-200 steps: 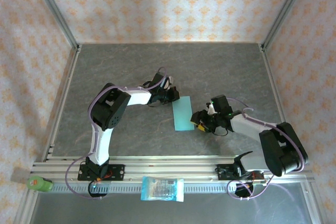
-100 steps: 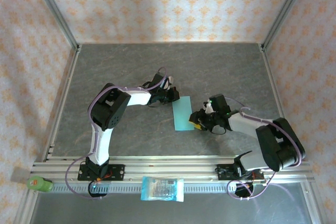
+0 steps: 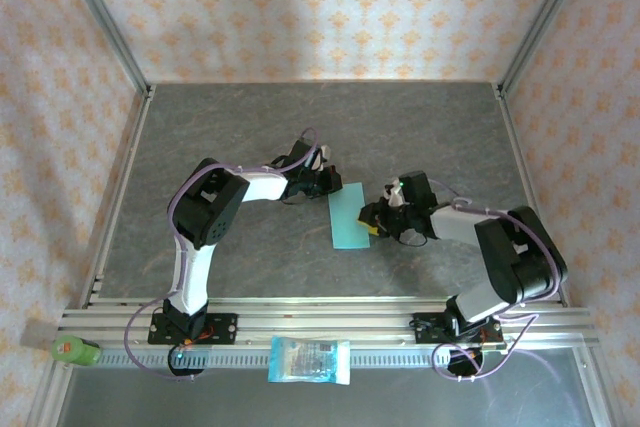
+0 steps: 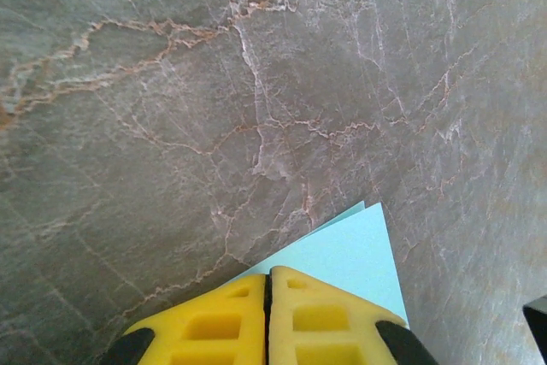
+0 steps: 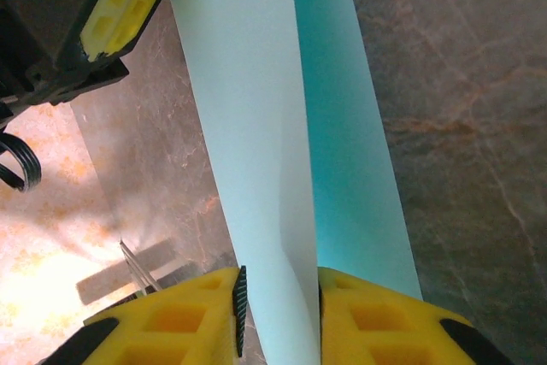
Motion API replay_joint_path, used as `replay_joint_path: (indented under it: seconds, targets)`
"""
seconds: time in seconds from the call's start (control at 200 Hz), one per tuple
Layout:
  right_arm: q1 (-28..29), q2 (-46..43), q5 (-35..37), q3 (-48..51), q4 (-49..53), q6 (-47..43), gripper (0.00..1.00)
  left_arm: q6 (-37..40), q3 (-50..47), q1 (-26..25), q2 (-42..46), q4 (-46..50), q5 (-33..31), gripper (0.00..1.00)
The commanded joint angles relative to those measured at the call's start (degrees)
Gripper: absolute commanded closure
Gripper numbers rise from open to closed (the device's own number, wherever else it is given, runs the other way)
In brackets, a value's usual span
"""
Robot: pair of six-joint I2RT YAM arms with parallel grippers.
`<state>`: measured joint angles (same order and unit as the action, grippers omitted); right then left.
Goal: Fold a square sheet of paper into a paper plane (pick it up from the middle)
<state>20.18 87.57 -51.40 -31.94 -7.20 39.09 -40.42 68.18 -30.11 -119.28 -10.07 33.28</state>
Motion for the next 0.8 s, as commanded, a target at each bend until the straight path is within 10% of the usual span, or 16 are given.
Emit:
replay_joint_path:
  seconds: [0.0, 0.796]
  targets:
    - [-0.6, 1.6, -1.5, -1.8, -1.4, -2.2, 0.74, 1.2, -1.1, -0.2, -1.3, 2.3, 0.7, 0.90]
    - [-4.7, 6.6, -4.5, -5.4, 2.3, -8.0, 0.86, 1.6, 0.1, -0.3, -0.7, 2.6, 2.1, 0.89]
